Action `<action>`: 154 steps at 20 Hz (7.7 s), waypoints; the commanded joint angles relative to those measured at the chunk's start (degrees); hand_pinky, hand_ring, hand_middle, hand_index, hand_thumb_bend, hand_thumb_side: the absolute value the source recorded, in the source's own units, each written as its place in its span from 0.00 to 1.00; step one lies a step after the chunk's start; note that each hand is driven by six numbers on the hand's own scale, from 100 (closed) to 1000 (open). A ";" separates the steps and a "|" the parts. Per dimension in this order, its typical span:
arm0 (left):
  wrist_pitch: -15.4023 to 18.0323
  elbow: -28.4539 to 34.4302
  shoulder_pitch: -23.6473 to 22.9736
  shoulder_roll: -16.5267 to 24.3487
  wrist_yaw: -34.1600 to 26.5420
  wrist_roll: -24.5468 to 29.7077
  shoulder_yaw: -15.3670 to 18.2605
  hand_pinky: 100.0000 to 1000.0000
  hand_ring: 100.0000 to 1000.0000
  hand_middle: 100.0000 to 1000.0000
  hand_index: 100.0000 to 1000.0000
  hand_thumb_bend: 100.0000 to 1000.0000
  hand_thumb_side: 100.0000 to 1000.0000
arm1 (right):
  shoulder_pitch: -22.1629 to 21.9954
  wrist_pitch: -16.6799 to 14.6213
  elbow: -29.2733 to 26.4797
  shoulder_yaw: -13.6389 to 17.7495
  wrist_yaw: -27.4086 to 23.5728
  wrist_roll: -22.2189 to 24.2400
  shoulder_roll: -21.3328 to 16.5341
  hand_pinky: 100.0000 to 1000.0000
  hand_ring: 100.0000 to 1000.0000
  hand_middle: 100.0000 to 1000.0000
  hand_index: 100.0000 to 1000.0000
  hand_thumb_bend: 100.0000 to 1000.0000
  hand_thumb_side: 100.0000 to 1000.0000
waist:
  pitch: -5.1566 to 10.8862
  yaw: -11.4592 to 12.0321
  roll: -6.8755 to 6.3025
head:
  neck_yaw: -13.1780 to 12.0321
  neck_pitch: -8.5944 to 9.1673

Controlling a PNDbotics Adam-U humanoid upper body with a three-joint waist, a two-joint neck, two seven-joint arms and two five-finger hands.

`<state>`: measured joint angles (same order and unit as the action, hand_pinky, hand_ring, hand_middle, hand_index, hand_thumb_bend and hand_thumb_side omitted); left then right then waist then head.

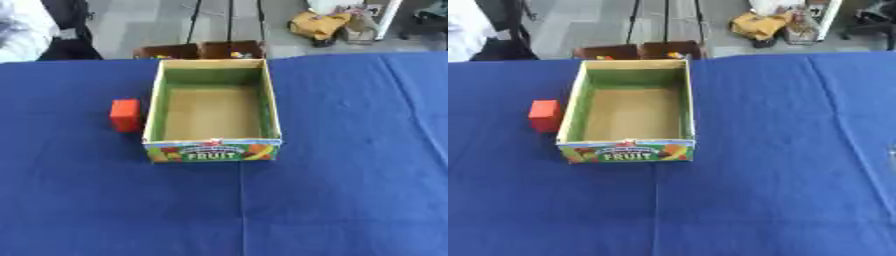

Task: Pick up objects on the table and place them in the box.

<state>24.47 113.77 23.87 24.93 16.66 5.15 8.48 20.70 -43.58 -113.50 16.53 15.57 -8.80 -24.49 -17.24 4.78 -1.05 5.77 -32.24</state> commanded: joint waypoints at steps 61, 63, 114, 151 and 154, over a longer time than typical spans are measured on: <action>-1.71 -50.94 34.15 10.72 41.39 38.72 -17.43 0.80 0.99 1.00 1.00 0.30 1.00 | 2.25 0.27 -1.09 -1.33 -1.81 3.25 -1.10 0.64 0.79 0.59 0.80 0.27 1.00 | -2.58 -7.26 -2.10 | -6.01 5.35; -2.07 -51.52 34.34 10.41 42.11 38.71 -17.09 0.78 0.99 1.00 1.00 0.29 1.00 | 2.29 0.25 -1.09 -1.41 -1.82 3.38 -1.04 0.65 0.80 0.59 0.80 0.28 1.00 | -2.80 -7.42 -2.14 | -6.21 5.63; -5.02 -55.43 33.95 9.27 39.17 36.68 -15.38 0.20 0.50 0.63 0.84 0.00 0.47 | 2.10 2.36 -1.09 -0.47 -0.72 1.22 0.30 0.66 0.81 0.55 0.74 0.29 1.00 | -5.19 -8.88 -1.76 | -7.71 8.22; -14.49 -28.00 37.18 13.00 25.11 34.81 -13.36 0.02 0.37 0.42 0.61 0.00 0.16 | 1.23 4.62 -1.09 -0.32 -1.50 -0.41 0.76 0.66 0.80 0.55 0.73 0.20 1.00 | -1.41 -6.05 -1.92 | -6.50 4.93; -15.19 -24.65 38.39 11.58 23.63 35.81 -14.34 0.02 0.37 0.41 0.61 0.00 0.16 | 1.28 4.63 -1.09 -0.41 -1.65 -0.43 0.80 0.66 0.80 0.55 0.73 0.19 1.00 | -1.25 -6.38 -1.99 | -6.74 5.09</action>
<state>9.67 86.85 60.88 35.84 41.16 40.63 -5.87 21.63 -39.21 -113.50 15.87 14.46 -9.11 -22.91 -20.91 -1.60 -2.74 -0.78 -27.20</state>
